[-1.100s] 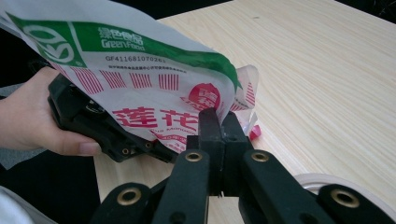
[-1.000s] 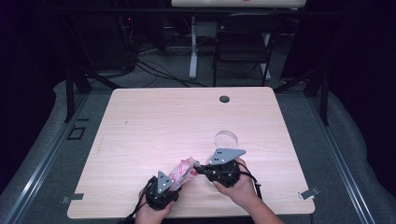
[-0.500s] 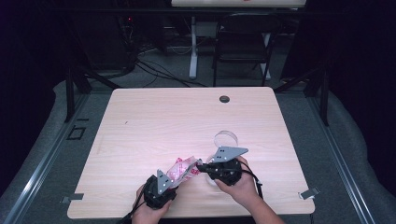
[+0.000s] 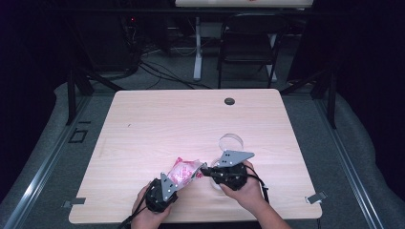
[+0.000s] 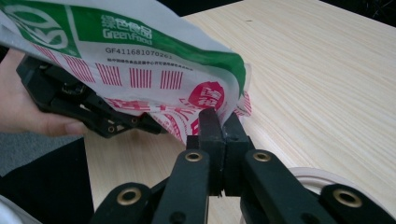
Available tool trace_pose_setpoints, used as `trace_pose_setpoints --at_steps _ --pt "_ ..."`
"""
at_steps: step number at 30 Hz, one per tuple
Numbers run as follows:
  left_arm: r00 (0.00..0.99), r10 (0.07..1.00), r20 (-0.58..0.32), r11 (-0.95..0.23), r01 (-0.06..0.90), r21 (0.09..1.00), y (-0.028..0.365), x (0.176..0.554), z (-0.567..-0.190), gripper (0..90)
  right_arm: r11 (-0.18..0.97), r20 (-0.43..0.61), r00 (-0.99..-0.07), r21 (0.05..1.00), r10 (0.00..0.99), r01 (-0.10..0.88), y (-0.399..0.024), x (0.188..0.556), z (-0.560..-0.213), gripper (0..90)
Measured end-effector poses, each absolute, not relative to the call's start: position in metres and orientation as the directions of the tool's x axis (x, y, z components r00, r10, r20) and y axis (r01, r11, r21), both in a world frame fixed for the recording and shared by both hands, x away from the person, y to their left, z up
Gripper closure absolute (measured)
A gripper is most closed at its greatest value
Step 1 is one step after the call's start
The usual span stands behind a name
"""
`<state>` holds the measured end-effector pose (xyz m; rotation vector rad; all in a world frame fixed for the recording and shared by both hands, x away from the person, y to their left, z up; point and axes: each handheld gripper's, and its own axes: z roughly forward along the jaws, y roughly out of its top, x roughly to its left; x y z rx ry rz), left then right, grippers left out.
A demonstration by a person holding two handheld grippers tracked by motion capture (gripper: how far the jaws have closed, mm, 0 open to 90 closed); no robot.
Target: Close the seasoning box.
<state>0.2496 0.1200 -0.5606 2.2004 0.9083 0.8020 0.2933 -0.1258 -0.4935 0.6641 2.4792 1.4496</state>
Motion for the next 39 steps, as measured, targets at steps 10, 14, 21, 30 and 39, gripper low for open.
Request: trace_pose_setpoints --at_steps 10,14,21,30,39 --pt "0.567 0.761 0.315 -0.582 0.382 0.718 0.123 0.257 -0.556 57.7 0.449 -0.03 -0.882 0.868 0.47 0.21 -0.125 0.289 -0.488 68.9" --pt "0.571 0.755 0.322 -0.59 0.379 0.713 0.124 0.259 -0.556 57.9 0.461 -0.095 -0.876 0.874 0.473 0.154 -0.126 0.289 -0.486 60.9" --pt "0.574 0.744 0.342 -0.612 0.38 0.693 0.124 0.26 -0.557 58.0 0.512 -0.195 -0.879 0.857 0.435 0.063 -0.126 0.288 -0.483 57.7" --pt "0.59 0.715 0.374 -0.649 0.363 0.668 0.122 0.265 -0.554 58.2 0.609 -0.339 -0.868 0.791 0.363 -0.055 -0.12 0.281 -0.477 56.1" --pt "0.595 0.691 0.411 -0.678 0.335 0.655 0.117 0.274 -0.545 58.3 0.631 -0.382 -0.871 0.768 0.31 -0.113 -0.117 0.283 -0.461 56.1"
